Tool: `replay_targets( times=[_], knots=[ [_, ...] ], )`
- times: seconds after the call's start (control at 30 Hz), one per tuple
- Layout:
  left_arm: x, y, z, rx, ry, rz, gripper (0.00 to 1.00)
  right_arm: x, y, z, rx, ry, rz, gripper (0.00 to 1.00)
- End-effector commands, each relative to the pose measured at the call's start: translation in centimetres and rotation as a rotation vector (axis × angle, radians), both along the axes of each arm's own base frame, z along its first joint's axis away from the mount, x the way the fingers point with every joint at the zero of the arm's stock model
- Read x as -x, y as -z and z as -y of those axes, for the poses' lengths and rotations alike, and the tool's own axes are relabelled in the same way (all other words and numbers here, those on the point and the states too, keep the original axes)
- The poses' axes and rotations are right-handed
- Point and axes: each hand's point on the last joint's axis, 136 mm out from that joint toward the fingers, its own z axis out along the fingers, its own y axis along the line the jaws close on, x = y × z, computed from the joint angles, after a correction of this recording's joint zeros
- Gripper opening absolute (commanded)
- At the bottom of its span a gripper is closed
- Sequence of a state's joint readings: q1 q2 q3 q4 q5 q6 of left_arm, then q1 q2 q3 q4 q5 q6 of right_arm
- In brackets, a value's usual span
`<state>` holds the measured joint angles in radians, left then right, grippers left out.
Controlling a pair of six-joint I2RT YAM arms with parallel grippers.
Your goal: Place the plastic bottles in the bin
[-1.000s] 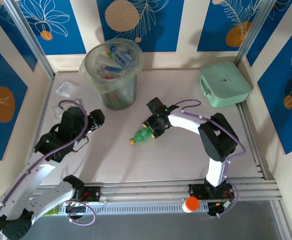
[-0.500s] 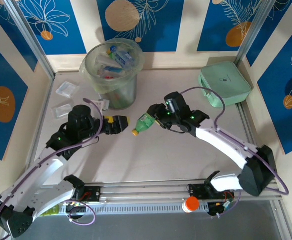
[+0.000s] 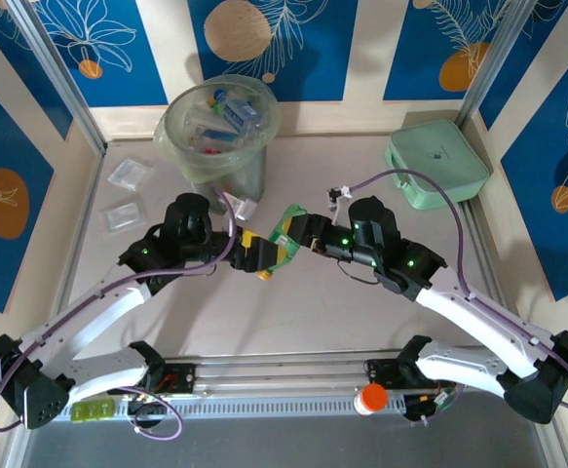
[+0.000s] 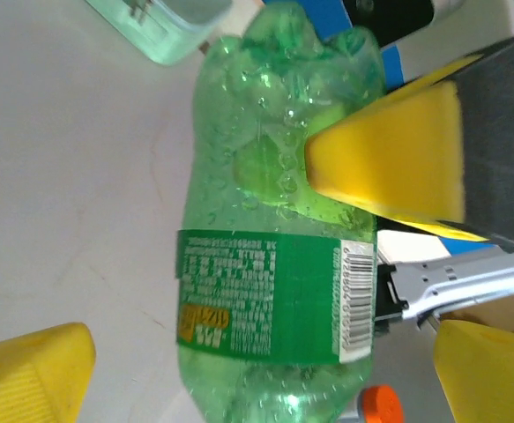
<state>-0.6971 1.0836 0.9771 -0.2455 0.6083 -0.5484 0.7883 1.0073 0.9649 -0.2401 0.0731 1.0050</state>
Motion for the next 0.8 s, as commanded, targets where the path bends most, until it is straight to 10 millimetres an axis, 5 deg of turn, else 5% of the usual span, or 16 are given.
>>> replay_targets(
  times=[0.0,0.5,0.67,0.77],
  knots=[
    [1.4,-2.5,1.4,0.103,0.097,0.022,0.94,0.8,-0.7,-0.2,-0.018,-0.041,0.047,0.49],
    [2.5,-2.0,2.2,0.091,0.171,0.016,0.56,2.1,-0.7,-0.8,-0.045,-0.091,0.073,0.51],
    [1.9,-2.7,1.8,0.078,0.125,0.051,0.47,1.8,-0.7,0.2,-0.01,-0.043,0.087,0.82],
    [0.3,-3.1,0.8,0.039,0.014,0.063,0.47,1.6,-1.5,2.1,0.03,0.031,0.112,0.9]
  ],
)
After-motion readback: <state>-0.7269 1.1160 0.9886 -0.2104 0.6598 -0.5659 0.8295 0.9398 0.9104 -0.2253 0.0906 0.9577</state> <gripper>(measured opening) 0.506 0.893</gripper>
